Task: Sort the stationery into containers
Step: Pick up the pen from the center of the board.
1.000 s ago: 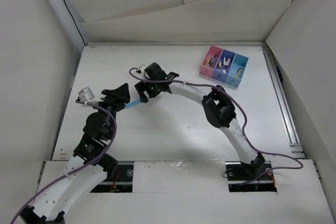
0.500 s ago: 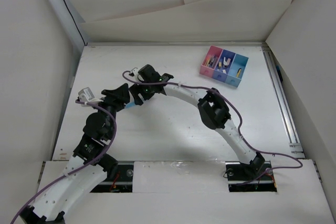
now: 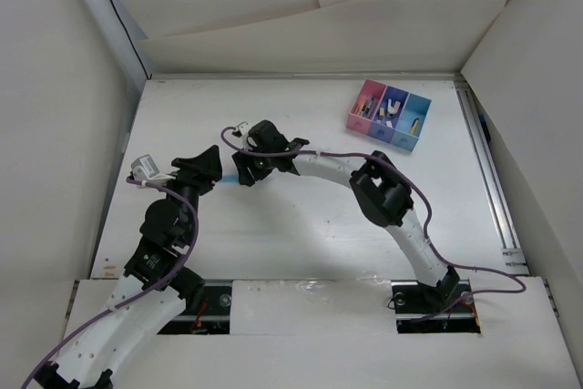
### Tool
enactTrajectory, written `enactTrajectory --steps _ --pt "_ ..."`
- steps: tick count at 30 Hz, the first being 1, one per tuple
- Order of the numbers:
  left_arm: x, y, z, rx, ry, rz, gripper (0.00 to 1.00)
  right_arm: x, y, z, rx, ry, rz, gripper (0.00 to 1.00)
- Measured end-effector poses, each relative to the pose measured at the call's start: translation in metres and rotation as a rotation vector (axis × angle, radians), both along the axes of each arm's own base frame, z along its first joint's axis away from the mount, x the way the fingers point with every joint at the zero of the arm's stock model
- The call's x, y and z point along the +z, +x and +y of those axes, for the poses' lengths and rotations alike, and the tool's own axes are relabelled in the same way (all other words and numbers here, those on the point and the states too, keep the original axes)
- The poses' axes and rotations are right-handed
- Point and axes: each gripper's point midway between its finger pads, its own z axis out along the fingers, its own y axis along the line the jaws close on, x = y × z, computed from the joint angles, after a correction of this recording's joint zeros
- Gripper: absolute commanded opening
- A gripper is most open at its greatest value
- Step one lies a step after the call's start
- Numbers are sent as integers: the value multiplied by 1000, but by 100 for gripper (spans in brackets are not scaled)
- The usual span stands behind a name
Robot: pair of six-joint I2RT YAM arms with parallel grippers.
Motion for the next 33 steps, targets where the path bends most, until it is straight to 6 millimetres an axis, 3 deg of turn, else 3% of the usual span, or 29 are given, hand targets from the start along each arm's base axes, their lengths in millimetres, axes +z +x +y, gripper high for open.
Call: enactTrajectory --steps 7,15,23,27,33 --pt "0 0 2 12 -1 1 63 -3 2 0 -49 18 -23 48" --pt "0 0 3 16 -1 2 63 -2 0 0 -105 27 -65 52" --pt "-2 1 5 27 -1 5 63 -6 1 -1 -156 6 -97 19" --pt "-6 2 5 33 5 15 63 -6 1 -2 -172 11 -102 8" --pt "-14 6 2 33 22 41 63 -6 -11 -21 -206 2 -81 1"
